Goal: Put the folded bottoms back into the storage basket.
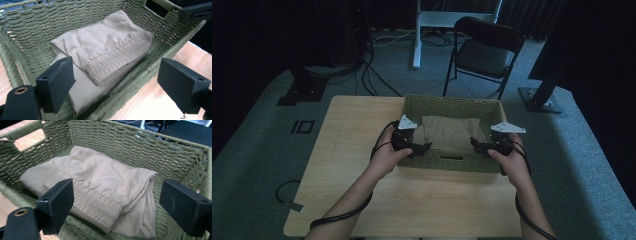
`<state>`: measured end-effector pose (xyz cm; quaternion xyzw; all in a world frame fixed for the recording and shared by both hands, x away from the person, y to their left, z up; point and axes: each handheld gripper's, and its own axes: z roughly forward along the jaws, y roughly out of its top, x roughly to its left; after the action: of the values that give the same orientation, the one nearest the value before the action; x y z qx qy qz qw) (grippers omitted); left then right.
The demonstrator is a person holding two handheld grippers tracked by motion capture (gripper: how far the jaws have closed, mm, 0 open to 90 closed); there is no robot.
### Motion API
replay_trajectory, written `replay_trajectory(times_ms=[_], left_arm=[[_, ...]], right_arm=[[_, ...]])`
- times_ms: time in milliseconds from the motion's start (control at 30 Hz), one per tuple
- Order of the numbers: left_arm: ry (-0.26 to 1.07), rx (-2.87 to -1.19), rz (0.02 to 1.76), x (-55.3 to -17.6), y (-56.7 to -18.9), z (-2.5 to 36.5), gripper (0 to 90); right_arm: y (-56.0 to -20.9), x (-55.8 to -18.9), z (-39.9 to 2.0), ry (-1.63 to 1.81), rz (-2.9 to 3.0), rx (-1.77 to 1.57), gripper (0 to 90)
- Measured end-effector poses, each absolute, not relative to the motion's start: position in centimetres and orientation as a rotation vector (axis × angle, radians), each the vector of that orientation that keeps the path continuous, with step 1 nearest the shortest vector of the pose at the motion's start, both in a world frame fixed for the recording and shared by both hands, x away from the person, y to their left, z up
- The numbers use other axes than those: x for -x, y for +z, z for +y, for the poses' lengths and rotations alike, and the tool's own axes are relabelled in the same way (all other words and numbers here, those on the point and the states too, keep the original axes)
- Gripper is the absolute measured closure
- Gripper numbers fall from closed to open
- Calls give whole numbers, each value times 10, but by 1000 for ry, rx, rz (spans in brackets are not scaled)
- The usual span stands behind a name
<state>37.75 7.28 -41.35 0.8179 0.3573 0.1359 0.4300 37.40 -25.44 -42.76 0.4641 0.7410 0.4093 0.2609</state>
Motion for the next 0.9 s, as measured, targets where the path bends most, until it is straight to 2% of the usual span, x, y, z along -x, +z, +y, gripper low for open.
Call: replay_trajectory(times_ms=[900], left_arm=[[393, -2029, 819, -318, -427, 93, 151]], right_arm=[[-449, -305, -267, 1154, 1956, -1266, 122]])
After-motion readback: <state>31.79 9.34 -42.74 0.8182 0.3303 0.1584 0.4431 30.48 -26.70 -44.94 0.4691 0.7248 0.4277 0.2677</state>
